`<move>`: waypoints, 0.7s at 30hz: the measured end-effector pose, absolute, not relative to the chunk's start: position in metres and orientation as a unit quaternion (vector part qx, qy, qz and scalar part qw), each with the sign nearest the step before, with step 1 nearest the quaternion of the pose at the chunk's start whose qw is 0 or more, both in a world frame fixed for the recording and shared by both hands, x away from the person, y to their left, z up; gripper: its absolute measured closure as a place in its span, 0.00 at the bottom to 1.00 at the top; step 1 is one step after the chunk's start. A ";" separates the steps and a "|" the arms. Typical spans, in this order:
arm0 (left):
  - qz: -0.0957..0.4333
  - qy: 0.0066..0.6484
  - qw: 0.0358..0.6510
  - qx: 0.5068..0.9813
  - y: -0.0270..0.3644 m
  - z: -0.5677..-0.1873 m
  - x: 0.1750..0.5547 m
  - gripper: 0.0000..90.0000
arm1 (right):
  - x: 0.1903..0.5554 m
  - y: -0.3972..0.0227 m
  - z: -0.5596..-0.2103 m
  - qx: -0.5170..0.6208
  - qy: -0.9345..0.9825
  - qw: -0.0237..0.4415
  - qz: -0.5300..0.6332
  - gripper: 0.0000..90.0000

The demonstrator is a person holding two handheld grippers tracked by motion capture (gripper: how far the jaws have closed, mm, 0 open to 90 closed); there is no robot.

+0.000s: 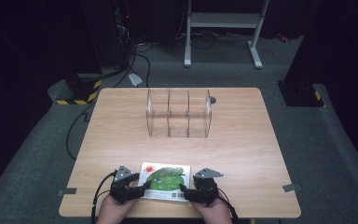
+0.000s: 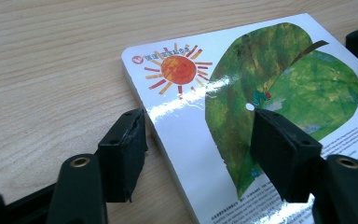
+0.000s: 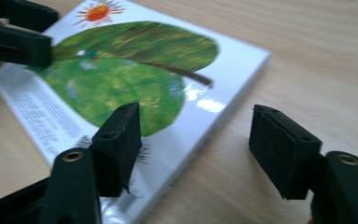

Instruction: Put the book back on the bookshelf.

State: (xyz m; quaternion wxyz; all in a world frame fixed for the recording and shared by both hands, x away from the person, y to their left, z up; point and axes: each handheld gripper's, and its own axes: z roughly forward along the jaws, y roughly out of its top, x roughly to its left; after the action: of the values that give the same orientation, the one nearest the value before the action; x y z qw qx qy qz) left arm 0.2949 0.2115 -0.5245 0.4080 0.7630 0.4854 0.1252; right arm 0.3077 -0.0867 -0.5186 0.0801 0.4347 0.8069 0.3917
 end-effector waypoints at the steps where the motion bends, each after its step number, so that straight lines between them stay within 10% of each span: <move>1: 0.125 0.485 0.408 0.763 0.211 -0.525 0.295 0.42 | 0.308 -0.086 -0.520 0.439 0.804 0.069 0.395 0.38; 21: 0.143 0.482 0.404 0.764 0.183 -0.523 0.332 0.45 | 0.331 -0.089 -0.516 0.457 0.792 0.143 0.380 0.45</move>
State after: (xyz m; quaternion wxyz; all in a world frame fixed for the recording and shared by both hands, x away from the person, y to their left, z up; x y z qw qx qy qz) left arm 0.3321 0.1827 -0.5235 0.4036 0.7645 0.4818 0.1433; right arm 0.3309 -0.0886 -0.5159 0.1429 0.4567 0.7915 0.3801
